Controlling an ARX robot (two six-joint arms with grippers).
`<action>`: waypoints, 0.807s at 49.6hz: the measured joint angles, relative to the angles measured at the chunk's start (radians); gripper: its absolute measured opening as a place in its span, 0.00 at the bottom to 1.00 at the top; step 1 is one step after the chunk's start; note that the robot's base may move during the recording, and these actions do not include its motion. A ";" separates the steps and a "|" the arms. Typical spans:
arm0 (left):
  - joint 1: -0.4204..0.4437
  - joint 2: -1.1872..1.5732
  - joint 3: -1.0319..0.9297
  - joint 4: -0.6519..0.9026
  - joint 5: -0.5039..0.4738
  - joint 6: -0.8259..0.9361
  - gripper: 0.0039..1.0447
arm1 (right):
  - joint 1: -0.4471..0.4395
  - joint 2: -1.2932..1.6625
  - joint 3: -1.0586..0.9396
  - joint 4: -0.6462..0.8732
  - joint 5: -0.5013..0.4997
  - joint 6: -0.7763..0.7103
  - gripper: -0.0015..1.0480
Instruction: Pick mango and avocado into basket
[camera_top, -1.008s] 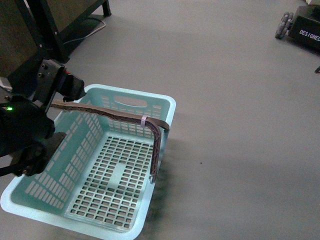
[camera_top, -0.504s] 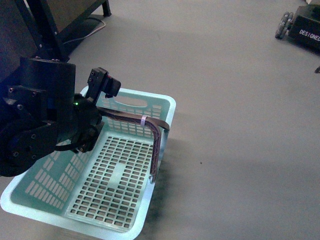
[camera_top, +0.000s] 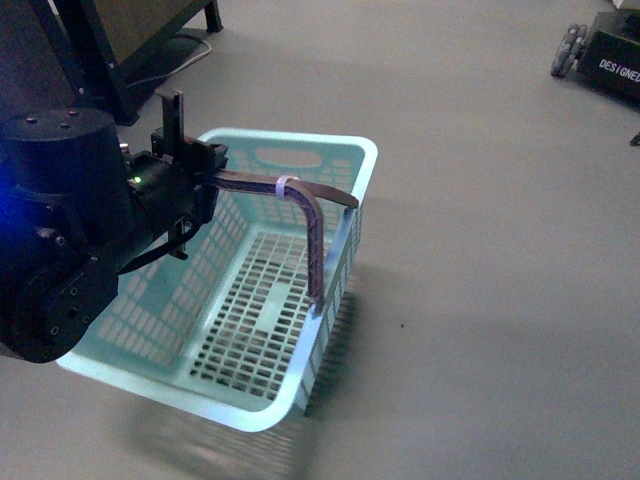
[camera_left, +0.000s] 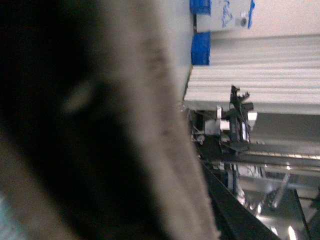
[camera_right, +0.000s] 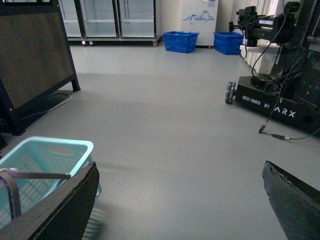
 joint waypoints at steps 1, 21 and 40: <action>0.000 -0.026 -0.016 -0.016 0.007 -0.004 0.10 | 0.000 0.000 0.000 0.000 0.000 0.000 0.93; 0.005 -0.933 -0.330 -0.814 -0.227 0.108 0.05 | 0.000 0.000 0.000 0.000 0.000 0.000 0.93; -0.082 -1.615 -0.331 -1.367 -0.321 0.063 0.05 | 0.000 0.000 0.000 0.000 0.000 0.000 0.93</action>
